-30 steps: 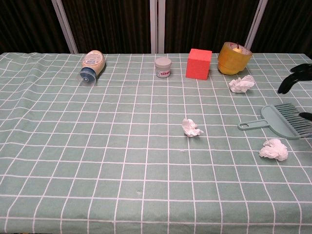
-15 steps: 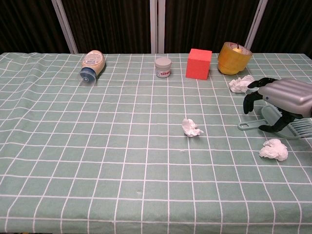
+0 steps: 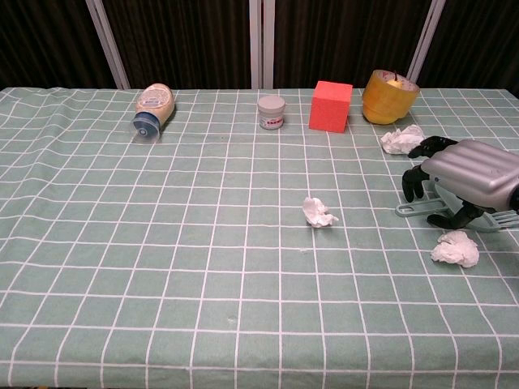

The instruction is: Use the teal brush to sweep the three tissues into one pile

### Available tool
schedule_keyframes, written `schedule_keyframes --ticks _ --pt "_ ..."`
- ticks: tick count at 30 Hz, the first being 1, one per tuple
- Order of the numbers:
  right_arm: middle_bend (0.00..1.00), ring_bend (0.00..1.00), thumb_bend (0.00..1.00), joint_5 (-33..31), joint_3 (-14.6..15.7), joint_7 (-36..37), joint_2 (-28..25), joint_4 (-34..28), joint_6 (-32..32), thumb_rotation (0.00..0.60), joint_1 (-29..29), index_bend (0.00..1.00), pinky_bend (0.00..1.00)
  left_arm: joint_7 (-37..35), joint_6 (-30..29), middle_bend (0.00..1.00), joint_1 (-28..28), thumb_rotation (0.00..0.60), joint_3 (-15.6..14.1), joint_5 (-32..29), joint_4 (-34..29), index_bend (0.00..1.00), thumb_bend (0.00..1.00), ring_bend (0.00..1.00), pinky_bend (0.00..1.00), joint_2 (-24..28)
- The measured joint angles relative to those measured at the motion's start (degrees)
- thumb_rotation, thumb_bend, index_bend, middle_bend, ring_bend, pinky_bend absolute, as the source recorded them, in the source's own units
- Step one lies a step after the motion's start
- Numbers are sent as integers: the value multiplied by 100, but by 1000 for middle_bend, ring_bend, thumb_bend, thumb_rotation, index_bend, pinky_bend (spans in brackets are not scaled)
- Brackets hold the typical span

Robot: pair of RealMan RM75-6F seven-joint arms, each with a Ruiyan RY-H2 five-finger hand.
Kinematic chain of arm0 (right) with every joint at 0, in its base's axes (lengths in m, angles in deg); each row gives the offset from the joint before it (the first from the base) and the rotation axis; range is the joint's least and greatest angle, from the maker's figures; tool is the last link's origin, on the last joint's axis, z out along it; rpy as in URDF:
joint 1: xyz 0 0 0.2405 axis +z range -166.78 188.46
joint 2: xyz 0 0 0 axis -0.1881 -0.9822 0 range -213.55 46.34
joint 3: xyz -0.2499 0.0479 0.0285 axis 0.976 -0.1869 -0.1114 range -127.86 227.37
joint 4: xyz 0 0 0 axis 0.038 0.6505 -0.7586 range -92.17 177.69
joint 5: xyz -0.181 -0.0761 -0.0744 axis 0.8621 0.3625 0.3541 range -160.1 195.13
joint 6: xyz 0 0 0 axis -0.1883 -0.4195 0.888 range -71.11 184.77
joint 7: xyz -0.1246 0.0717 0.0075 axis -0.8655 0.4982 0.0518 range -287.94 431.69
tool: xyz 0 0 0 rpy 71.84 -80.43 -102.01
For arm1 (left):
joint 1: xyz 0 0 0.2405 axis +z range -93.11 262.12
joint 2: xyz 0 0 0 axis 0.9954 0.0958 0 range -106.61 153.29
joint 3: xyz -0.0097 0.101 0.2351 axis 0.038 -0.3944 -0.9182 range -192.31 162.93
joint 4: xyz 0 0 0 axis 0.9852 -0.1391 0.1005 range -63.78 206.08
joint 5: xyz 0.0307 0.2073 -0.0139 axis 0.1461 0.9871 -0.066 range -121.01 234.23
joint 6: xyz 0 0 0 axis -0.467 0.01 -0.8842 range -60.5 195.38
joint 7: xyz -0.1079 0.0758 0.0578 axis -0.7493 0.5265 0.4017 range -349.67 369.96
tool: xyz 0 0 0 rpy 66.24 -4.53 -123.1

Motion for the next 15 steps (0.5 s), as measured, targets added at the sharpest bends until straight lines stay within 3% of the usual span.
schedule_keyframes --ticks 7,15 --pt "447 131 268 -10 54 -78 115 185 -9 600 15 481 8 -37 -1 137 12 600 3 -19 33 156 22 74 70 -11" --pt "539 217 334 45 36 33 78 254 -257 600 -2 631 46 -12 -3 137 14 600 5 -19 7 156 22 74 70 -1"
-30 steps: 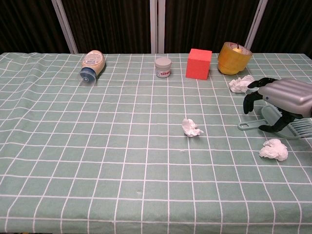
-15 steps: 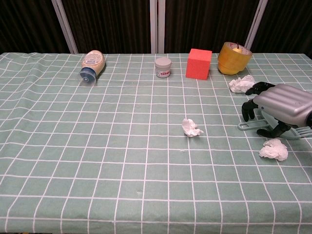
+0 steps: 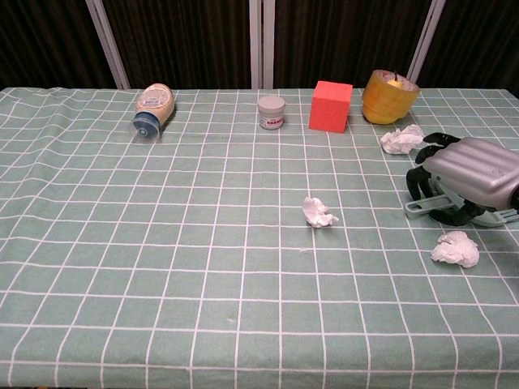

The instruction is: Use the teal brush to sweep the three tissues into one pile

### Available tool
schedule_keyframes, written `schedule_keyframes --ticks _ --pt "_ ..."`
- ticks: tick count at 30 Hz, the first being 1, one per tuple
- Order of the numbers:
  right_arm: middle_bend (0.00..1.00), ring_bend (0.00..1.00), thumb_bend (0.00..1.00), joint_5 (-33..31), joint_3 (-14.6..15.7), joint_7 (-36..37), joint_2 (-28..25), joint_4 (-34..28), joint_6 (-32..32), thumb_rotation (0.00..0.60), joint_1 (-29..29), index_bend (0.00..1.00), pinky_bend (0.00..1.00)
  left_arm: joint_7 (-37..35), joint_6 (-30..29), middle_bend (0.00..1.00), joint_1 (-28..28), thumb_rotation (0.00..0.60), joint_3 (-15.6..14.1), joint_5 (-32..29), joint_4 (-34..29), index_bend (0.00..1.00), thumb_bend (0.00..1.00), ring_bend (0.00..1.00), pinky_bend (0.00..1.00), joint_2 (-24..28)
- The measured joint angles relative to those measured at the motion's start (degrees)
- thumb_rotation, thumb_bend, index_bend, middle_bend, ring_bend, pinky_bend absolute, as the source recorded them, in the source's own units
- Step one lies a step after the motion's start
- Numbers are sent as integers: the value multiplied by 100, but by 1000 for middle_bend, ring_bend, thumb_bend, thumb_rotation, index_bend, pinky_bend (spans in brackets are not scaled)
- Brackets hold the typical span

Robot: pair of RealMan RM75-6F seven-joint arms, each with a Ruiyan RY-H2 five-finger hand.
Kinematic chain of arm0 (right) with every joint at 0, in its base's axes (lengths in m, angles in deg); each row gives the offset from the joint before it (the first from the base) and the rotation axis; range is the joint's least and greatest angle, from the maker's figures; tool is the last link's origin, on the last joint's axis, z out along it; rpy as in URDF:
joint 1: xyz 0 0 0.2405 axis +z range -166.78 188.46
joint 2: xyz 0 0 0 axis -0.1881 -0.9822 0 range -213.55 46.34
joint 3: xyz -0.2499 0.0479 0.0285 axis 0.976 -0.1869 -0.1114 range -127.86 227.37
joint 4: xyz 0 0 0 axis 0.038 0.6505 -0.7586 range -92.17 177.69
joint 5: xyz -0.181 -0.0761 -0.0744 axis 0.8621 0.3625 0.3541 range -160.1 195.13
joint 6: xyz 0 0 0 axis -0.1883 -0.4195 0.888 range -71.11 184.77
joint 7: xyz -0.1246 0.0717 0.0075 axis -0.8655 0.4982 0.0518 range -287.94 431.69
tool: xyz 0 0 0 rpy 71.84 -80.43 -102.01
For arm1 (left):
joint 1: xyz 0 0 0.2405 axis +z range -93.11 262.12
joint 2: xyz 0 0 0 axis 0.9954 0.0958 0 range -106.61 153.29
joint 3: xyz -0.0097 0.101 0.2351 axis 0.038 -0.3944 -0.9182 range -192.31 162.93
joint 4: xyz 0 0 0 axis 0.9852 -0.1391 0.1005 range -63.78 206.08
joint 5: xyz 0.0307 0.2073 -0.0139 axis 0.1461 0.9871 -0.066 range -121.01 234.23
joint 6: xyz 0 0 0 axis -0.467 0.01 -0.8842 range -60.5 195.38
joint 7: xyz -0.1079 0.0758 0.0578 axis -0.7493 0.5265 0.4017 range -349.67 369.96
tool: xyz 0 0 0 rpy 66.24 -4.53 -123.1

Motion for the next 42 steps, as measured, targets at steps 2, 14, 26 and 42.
schedule_keyframes --ticks 2,14,26,42 --pt "551 225 351 19 -26 155 -65 -2 -90 600 -14 646 54 21 -3 137 0 600 2 1 -25 156 22 74 70 12" --pt "588 263 414 270 -295 2473 -716 129 -493 600 184 690 112 324 -32 137 1 600 7 -4 -317 156 22 74 70 153" --pt "608 277 456 903 -89 5735 -88 2479 72 600 1279 729 134 807 -96 137 53 600 23 -148 -818 156 22 74 70 372" --pt "617 277 463 1434 535 8315 1111 3775 -399 600 1956 734 137 1003 -48 137 19 600 57 -259 -1007 155 21 74 70 434"
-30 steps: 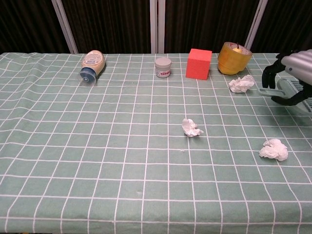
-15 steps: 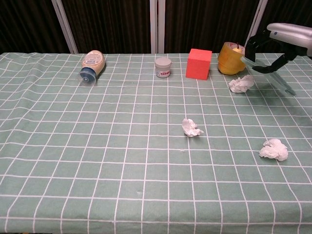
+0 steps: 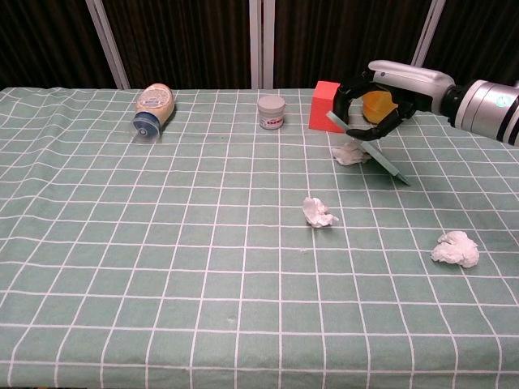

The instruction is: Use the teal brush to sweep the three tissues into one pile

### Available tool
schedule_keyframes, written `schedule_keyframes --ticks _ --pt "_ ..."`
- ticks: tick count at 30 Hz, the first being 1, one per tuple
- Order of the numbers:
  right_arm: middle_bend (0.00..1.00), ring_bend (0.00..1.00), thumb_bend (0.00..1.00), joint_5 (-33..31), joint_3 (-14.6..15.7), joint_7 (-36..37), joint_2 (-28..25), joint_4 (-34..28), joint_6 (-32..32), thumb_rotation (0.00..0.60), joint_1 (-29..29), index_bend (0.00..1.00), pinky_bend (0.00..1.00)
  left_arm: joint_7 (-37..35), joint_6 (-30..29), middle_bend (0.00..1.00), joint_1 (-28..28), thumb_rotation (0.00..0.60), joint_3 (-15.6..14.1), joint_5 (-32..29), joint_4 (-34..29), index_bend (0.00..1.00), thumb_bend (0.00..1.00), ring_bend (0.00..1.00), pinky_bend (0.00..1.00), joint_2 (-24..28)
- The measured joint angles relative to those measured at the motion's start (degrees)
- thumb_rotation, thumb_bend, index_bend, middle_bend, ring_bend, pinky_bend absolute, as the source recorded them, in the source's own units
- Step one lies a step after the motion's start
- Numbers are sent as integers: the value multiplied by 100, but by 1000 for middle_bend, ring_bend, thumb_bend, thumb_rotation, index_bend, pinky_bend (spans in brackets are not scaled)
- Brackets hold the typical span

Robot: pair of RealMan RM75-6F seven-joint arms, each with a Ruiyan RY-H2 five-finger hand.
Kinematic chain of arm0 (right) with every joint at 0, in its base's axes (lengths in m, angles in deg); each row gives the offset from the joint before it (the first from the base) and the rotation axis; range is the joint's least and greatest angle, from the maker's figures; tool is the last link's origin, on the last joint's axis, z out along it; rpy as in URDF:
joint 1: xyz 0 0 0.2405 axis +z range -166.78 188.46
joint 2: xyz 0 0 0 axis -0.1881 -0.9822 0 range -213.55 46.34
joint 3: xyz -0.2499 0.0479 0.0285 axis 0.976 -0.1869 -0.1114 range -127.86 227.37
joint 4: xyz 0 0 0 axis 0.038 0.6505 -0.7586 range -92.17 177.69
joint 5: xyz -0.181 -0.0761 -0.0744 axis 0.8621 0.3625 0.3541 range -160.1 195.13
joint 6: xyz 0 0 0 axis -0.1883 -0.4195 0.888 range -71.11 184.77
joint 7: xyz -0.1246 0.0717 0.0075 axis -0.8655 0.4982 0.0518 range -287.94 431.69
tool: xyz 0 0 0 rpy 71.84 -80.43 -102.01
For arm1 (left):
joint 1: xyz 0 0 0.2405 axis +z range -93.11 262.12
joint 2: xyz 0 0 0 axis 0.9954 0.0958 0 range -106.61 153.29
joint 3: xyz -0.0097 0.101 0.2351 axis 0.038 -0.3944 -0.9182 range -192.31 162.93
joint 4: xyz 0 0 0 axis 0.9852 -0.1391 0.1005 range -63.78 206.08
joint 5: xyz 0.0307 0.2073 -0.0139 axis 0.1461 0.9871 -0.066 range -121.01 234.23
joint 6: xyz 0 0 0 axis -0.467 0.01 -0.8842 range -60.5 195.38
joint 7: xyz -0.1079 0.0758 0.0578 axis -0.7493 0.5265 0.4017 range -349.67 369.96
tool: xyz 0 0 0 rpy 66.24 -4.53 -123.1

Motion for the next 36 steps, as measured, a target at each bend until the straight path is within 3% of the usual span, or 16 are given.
schedule_keyframes --ticks 5,16,22,28,36 --pt "617 277 464 22 47 254 22 -396 -397 600 -10 734 137 -79 -6 137 15 600 -22 20 68 156 22 74 70 -27" --pt "616 277 461 -32 13 314 -70 -1367 -647 600 40 733 136 -261 -72 137 52 600 -40 102 180 155 22 74 70 -44" --pt "616 278 462 -105 -68 254 -326 -1835 -897 600 -17 732 137 -341 -62 137 38 600 -31 127 237 156 22 74 70 -64" --pt "616 279 463 -237 -146 -254 -916 -2577 -1158 600 -254 722 137 -469 -16 137 -4 600 -6 149 311 156 22 74 70 -70" --pt "617 283 462 -649 -90 -1834 -2027 -4643 -1433 600 -1004 705 137 -638 16 137 -48 600 12 209 472 156 22 74 70 -77"
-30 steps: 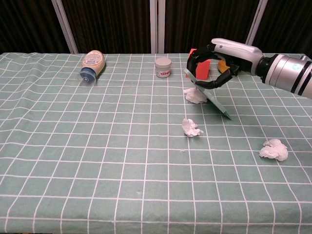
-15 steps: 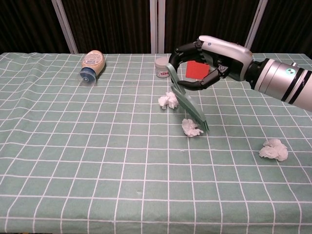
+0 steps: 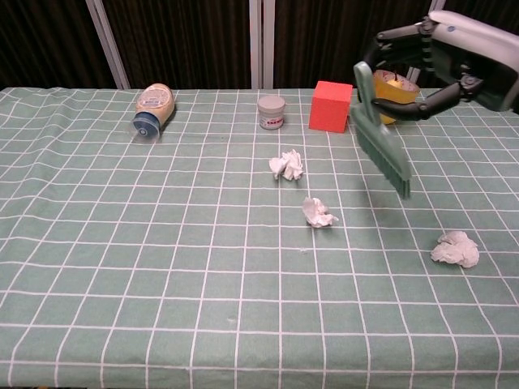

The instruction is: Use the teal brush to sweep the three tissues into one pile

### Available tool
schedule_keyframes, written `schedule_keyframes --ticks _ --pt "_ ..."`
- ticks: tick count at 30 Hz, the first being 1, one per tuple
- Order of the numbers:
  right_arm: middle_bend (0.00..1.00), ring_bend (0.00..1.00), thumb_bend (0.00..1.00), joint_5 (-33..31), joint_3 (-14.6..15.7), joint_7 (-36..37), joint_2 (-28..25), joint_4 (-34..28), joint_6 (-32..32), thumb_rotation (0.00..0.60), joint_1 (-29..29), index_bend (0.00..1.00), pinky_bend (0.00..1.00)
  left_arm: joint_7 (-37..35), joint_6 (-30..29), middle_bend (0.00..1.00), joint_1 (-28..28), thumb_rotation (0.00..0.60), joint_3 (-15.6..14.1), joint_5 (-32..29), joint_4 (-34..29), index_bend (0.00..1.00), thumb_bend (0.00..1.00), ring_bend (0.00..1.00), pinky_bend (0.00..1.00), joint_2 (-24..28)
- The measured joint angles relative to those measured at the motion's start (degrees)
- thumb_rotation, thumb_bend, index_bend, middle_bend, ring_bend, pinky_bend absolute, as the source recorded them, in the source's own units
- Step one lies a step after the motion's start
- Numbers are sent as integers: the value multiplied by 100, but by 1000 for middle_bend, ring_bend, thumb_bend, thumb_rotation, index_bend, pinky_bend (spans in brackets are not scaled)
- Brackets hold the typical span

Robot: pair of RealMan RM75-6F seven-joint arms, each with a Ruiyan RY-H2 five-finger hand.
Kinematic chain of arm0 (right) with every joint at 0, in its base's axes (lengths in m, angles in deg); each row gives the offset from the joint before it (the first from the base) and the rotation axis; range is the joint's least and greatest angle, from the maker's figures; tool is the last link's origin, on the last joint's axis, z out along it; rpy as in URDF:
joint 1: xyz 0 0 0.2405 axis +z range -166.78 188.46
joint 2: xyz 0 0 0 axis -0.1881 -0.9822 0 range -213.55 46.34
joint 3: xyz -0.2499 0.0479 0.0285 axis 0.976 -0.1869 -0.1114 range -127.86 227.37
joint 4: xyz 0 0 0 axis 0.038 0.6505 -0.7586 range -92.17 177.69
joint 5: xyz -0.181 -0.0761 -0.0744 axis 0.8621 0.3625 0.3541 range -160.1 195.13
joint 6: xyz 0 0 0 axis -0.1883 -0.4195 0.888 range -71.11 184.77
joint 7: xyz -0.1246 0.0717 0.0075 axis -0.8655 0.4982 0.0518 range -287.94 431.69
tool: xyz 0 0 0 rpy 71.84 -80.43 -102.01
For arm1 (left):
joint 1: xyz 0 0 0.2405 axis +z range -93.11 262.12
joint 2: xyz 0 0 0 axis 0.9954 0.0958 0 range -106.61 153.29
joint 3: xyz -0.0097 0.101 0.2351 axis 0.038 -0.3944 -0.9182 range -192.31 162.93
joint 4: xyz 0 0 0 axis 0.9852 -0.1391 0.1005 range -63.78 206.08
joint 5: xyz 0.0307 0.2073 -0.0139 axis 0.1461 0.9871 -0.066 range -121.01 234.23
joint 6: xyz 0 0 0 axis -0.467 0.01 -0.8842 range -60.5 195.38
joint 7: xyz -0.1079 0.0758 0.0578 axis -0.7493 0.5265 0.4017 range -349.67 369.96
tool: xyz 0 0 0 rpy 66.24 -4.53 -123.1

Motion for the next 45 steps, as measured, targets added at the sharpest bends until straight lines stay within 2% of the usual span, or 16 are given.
schedule_keyframes --ticks 5,8,12,16,25,32,39,45 --pt "618 286 462 -529 107 -1426 -630 -1433 -326 600 -855 704 137 -59 45 137 -38 600 -6 33 95 156 21 74 70 -66" --pt "618 286 462 -828 188 -1974 -853 -1951 -611 600 -1454 704 137 -103 61 137 -65 600 2 58 145 156 22 74 70 -98" --pt "617 286 463 -1065 272 -2493 -875 -2173 -920 600 -2033 704 137 -165 83 137 -92 600 0 95 221 156 22 74 70 -131" --pt "617 286 463 -1154 265 -2695 -577 -2147 -917 600 -2220 704 137 -215 83 137 -103 600 -10 131 268 156 21 74 70 -148" --pt "613 286 463 -942 -57 -3121 523 -1413 -654 600 -2160 704 109 -311 -34 137 -5 600 -42 111 312 156 22 74 70 -178" --pt "611 286 462 -947 -603 -3241 1441 -623 -194 600 -1762 704 97 -378 -80 137 26 600 -55 139 344 156 22 74 70 -182" --pt "611 286 463 -861 -1058 -2976 2321 430 193 600 -1159 704 96 -399 -34 137 20 600 -51 101 377 156 21 74 70 -202" --pt "611 286 467 -766 -1380 -2399 2907 1310 455 600 -562 704 96 -450 62 137 -10 600 -33 28 422 156 22 74 70 -210"
